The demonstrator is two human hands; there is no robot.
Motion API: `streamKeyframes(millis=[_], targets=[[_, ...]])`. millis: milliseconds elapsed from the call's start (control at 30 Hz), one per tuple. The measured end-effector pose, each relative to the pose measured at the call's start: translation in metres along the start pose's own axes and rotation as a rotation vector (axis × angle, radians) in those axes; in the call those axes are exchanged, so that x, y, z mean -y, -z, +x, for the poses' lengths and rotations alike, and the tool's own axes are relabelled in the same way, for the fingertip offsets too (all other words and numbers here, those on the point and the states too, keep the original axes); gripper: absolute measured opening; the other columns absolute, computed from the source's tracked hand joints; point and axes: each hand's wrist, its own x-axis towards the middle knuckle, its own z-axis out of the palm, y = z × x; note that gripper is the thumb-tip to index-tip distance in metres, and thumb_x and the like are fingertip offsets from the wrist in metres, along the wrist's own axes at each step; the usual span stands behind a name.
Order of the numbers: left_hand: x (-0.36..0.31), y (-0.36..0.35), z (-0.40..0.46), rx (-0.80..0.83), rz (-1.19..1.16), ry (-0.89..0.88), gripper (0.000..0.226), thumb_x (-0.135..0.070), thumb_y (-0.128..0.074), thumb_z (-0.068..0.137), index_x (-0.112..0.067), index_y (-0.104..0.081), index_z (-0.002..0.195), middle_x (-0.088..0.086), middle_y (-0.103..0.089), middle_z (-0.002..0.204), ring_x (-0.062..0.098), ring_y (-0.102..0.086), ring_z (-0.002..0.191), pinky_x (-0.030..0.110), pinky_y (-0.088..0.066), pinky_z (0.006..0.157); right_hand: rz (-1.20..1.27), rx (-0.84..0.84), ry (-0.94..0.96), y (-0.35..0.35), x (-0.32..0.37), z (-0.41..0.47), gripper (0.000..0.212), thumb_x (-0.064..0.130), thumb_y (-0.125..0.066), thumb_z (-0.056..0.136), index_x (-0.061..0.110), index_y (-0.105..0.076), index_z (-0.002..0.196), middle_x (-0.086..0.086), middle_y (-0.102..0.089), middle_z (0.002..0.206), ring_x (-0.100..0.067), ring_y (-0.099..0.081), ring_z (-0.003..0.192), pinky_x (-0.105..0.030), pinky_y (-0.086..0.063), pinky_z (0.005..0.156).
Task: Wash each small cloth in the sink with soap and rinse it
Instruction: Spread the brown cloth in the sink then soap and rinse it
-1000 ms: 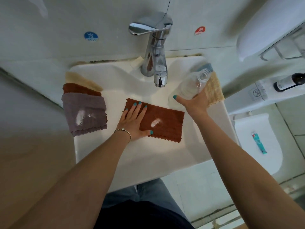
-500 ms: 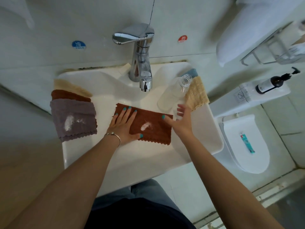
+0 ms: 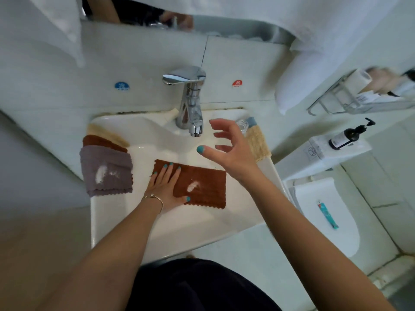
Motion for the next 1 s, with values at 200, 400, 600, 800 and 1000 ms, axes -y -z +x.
streamKeyframes(millis=[200, 400, 600, 800, 1000], targets=[[-0.001, -0.002, -0.009, 0.005, -0.041, 0.033, 0.104, -0.073, -0.046, 0.083, -0.028, 0.017, 0.152, -0.002, 0.028, 0.158, 0.014, 0.027, 0.144, 0.037, 0.012, 0.119, -0.341, 0.013, 0.348, -0.009, 0.047, 0.075, 0.052, 0.022, -0.082, 0.074, 0.029, -0.057, 0.118, 0.015, -0.047, 0.119, -0.011, -0.042, 0.111, -0.015, -0.035, 0.091], [0.002, -0.002, -0.011, 0.004, -0.054, 0.041, 0.107, -0.074, -0.047, 0.081, -0.029, 0.019, 0.151, -0.002, 0.028, 0.158, 0.014, 0.026, 0.145, 0.037, 0.012, 0.119, -0.533, 0.21, 0.376, -0.027, 0.077, 0.136, 0.034, 0.029, -0.085, 0.065, 0.033, -0.07, 0.095, 0.016, -0.065, 0.091, -0.009, -0.054, 0.081, -0.036, -0.048, 0.085], [0.003, -0.004, -0.011, -0.003, -0.058, 0.047, 0.107, -0.074, -0.047, 0.08, -0.03, 0.02, 0.151, -0.003, 0.027, 0.158, 0.014, 0.025, 0.145, 0.037, 0.011, 0.12, -0.307, 0.23, 0.213, -0.036, 0.07, 0.149, 0.027, 0.042, -0.088, 0.05, 0.046, -0.067, 0.067, 0.024, -0.066, 0.076, -0.005, -0.064, 0.081, -0.037, -0.054, 0.09], [0.002, -0.005, -0.01, -0.009, -0.069, 0.052, 0.106, -0.073, -0.048, 0.081, -0.03, 0.02, 0.151, -0.004, 0.028, 0.158, 0.014, 0.027, 0.145, 0.037, 0.013, 0.119, -0.169, 0.265, 0.156, -0.035, 0.071, 0.15, 0.033, 0.048, -0.086, 0.041, 0.04, -0.07, 0.068, 0.023, -0.064, 0.072, -0.005, -0.059, 0.075, -0.027, -0.048, 0.077], [0.003, -0.006, -0.01, -0.008, -0.07, 0.05, 0.106, -0.072, -0.048, 0.08, -0.031, 0.019, 0.151, -0.005, 0.028, 0.158, 0.014, 0.027, 0.144, 0.037, 0.013, 0.119, -0.077, 0.285, 0.134, -0.029, 0.073, 0.152, 0.028, 0.013, -0.091, 0.063, 0.025, -0.068, 0.073, 0.02, -0.061, 0.064, -0.001, -0.054, 0.064, -0.022, -0.043, 0.069]])
